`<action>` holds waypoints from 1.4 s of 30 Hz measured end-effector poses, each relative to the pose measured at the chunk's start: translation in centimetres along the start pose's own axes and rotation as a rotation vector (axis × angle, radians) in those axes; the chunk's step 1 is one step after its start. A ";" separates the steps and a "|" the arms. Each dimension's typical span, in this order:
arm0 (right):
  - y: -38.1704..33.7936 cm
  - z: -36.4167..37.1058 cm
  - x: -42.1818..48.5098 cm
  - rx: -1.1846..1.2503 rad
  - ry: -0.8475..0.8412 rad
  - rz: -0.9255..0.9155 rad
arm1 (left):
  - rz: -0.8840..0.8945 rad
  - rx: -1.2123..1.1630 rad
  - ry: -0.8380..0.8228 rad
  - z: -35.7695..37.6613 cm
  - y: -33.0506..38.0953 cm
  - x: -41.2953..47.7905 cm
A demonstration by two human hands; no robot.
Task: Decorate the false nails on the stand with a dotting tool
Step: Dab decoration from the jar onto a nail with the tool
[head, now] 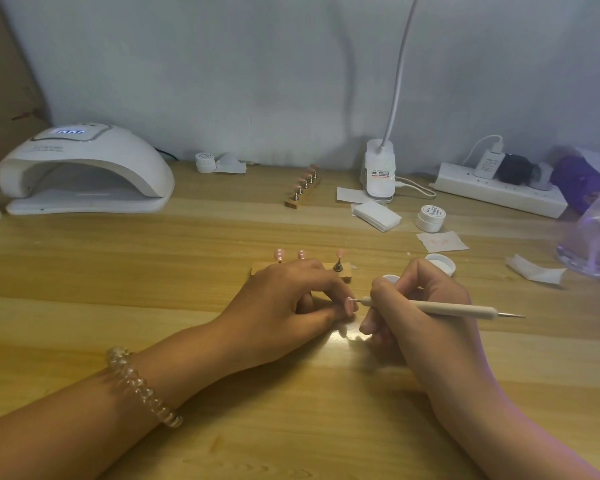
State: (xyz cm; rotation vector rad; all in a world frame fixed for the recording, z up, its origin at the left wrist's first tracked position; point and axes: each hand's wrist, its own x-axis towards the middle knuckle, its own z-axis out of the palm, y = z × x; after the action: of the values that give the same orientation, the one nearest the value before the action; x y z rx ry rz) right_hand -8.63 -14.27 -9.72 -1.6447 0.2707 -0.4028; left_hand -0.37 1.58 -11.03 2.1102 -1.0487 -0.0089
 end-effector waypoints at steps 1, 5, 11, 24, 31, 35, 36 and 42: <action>0.0 0.0 0.0 -0.001 0.003 -0.001 | 0.001 -0.004 0.000 0.0 0.0 0.0; 0.2 0.0 0.1 0.005 0.008 0.000 | 0.000 -0.003 -0.005 0.0 0.0 0.0; 0.3 -0.2 0.1 0.035 0.039 -0.013 | 0.000 -0.013 0.007 0.0 0.0 0.0; -0.1 -1.9 1.4 0.061 0.250 -0.187 | -0.002 0.006 0.007 -0.1 0.0 -0.2; 1.3 -2.1 2.4 -0.108 0.210 -0.133 | 0.009 0.018 0.013 0.1 -0.2 -0.2; 1.6 -2.2 2.5 -0.144 0.198 -0.154 | 0.031 0.027 0.014 0.1 -0.4 -0.2; 1.7 -2.2 2.5 -0.148 0.205 -0.154 | 0.032 0.030 0.012 0.1 -0.4 -0.1; 1.9 -2.2 2.6 -0.171 0.243 -0.145 | 0.030 0.033 0.018 0.2 -0.5 -0.1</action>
State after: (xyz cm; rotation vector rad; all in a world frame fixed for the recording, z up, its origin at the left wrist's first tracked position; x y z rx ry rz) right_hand -7.07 -17.58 -11.17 -1.7901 0.3771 -0.7077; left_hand -0.18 1.74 -11.51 2.1203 -1.0766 0.0423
